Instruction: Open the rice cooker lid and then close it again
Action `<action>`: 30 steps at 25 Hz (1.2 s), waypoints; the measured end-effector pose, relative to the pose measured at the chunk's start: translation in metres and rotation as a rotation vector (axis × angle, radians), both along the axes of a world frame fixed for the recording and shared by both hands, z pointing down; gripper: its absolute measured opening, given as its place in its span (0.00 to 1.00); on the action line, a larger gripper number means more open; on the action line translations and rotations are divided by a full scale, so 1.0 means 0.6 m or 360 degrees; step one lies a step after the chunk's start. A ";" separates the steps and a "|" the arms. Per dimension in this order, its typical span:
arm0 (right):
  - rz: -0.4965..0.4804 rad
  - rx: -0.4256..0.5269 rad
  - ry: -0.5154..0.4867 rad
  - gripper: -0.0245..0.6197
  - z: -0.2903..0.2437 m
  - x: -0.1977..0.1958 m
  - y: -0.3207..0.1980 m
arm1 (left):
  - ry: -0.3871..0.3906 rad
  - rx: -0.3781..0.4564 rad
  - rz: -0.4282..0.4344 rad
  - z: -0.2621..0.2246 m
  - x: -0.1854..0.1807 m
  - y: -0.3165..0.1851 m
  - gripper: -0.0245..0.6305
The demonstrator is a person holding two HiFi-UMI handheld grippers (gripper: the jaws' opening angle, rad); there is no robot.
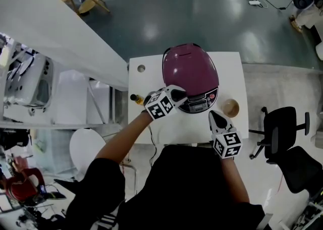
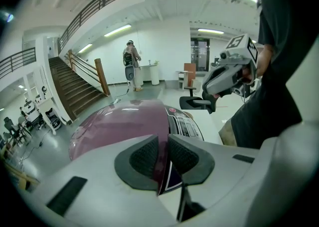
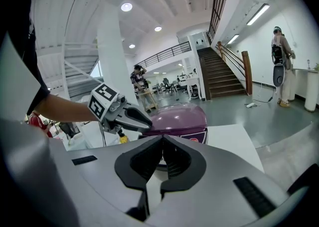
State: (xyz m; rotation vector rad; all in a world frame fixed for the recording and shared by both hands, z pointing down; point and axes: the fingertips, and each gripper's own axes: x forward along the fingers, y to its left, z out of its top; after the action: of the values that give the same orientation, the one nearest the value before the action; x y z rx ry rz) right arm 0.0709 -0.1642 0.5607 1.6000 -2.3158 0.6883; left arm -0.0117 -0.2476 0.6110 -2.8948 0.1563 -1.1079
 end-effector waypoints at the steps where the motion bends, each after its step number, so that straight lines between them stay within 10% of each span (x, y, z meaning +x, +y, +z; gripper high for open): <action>1: -0.0003 -0.0005 -0.0002 0.04 0.001 -0.001 0.000 | 0.0002 -0.0008 0.0000 0.002 0.000 0.000 0.13; 30: -0.0124 -0.0072 -0.0001 0.04 0.027 -0.007 -0.045 | -0.0150 -0.0320 -0.0176 0.029 0.002 -0.011 0.04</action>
State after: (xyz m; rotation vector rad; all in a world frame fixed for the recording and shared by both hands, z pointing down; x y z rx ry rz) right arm 0.0664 -0.1911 0.5768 1.4818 -2.3324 0.7178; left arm -0.0108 -0.2545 0.6281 -3.0317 0.2164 -1.3496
